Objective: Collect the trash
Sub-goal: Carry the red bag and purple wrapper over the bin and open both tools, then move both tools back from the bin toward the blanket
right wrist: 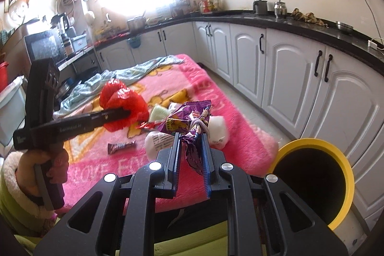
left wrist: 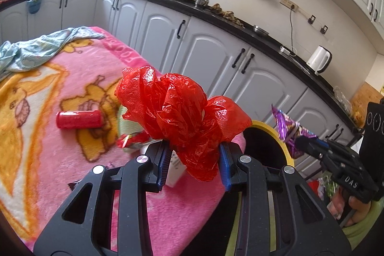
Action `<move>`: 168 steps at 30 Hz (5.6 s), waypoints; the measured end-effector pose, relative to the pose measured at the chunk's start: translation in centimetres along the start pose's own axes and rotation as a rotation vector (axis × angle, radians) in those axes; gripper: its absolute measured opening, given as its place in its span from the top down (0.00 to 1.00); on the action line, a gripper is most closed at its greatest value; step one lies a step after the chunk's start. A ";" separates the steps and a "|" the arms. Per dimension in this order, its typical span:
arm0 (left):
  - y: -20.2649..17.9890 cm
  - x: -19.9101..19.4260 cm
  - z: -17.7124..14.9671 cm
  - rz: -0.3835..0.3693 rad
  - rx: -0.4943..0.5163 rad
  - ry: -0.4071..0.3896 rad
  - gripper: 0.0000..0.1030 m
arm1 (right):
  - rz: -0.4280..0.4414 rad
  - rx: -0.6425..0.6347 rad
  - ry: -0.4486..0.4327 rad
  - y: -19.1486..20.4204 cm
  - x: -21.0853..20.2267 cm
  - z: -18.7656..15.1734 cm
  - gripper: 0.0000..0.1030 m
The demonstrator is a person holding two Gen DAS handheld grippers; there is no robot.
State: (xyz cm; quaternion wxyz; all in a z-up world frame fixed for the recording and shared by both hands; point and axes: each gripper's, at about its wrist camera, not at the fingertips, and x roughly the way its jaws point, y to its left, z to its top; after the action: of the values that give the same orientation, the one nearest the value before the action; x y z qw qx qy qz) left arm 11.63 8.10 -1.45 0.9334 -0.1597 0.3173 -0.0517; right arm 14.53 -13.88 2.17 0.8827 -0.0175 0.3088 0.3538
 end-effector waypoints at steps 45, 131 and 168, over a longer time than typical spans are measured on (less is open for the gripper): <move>-15.9 9.3 0.2 -0.210 0.282 0.114 0.74 | -0.307 0.252 -0.204 -14.4 -8.4 -1.1 0.85; -14.1 14.8 -0.4 -0.121 0.179 0.172 0.11 | -0.382 0.391 -0.104 -20.1 -5.3 -4.6 0.29; -4.1 5.5 2.9 0.002 0.004 -0.022 0.11 | -0.240 0.154 -0.092 -9.4 -2.9 -1.3 0.24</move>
State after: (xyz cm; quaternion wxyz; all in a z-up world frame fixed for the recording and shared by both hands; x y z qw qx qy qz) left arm 17.72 3.89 -1.10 0.9372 -0.1579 0.3069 -0.0495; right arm 18.17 -23.02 0.94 0.9306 0.0299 0.2899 0.2213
